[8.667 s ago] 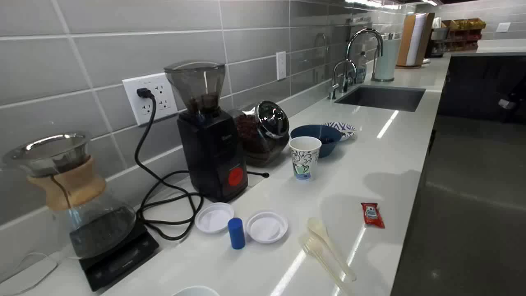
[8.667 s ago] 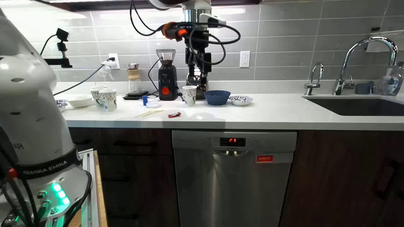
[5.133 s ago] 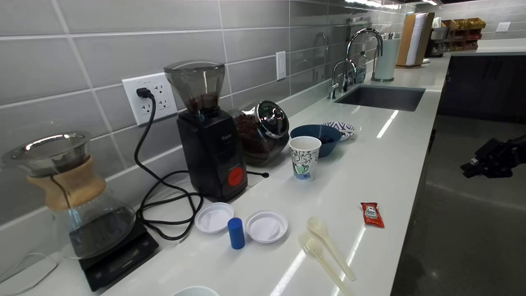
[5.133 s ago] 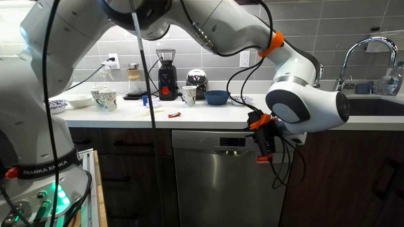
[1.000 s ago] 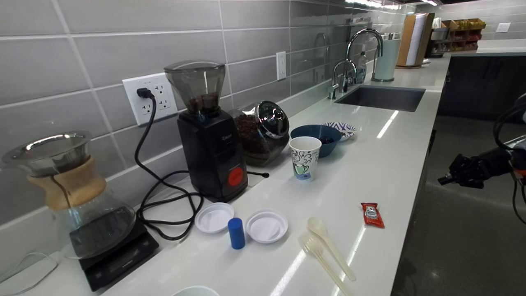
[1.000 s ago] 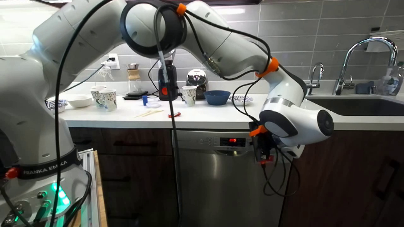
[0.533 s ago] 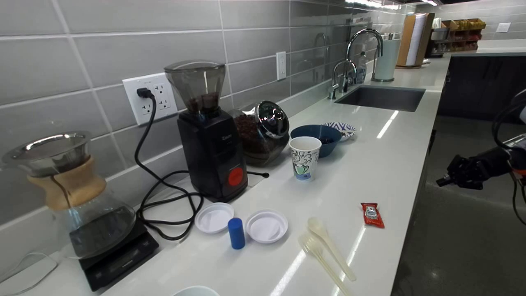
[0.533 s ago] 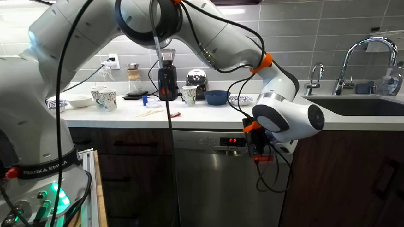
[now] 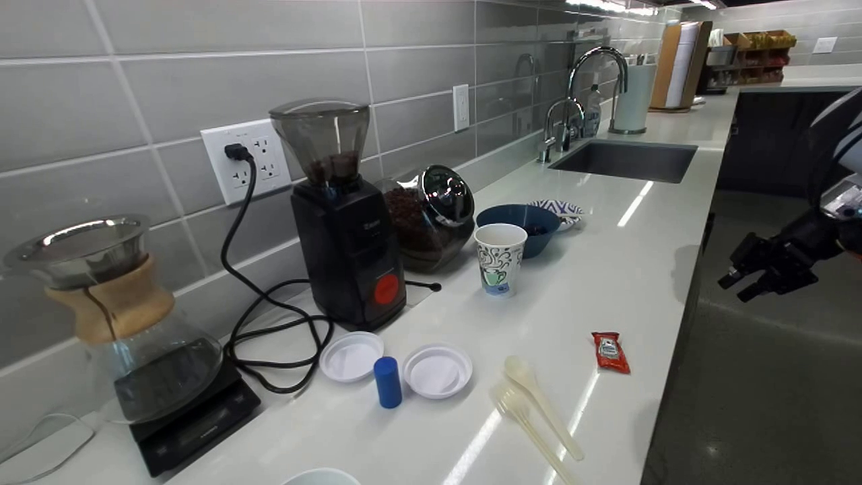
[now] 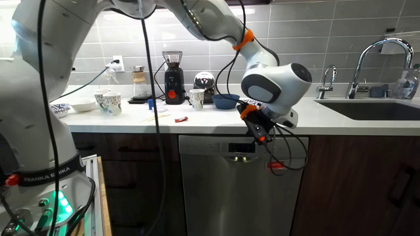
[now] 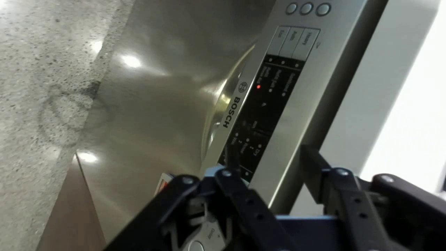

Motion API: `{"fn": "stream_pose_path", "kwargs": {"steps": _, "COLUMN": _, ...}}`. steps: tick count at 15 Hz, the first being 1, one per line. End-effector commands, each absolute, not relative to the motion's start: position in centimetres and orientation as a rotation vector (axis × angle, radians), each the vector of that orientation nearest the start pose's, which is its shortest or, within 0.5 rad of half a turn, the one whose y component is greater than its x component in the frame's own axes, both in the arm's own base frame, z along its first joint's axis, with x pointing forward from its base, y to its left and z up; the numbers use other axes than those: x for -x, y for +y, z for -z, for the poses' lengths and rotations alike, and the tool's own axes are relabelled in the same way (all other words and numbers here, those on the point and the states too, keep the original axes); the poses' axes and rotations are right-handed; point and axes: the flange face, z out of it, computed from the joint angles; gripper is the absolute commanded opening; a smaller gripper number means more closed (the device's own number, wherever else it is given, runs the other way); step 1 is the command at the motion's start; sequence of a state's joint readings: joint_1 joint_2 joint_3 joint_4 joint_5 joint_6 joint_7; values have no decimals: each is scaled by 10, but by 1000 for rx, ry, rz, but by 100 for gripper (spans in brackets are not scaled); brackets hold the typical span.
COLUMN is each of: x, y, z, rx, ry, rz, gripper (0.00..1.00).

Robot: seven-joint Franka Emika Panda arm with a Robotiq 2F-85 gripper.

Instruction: Push a button on the right side of the dishwasher

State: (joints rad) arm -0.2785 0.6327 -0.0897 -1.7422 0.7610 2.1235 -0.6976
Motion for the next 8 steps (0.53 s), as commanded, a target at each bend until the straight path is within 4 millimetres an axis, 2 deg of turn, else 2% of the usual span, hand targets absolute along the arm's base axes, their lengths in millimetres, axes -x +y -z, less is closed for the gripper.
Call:
{"fn": "stream_pose_path", "kwargs": {"steps": 1, "x": -583, "y": -178, "z": -262, "rx": 2736, "ry": 89, "rz": 158, "gripper": 80}}
{"fn": "stream_pose_path", "kwargs": {"steps": 2, "x": -576, "y": -174, "z": -277, "rx": 2784, "ry": 50, "rz": 180, "gripper": 88}}
{"fn": "stream_pose_path", "kwargs": {"steps": 4, "x": -561, "y": -167, "z": -308, "rx": 2874, "ry": -39, "rz": 232, "gripper": 99}}
{"fn": "stream_pose_path", "kwargs": {"steps": 8, "x": -520, "y": -151, "z": -361, "rx": 3029, "ry": -230, "rz": 385, "gripper": 100}}
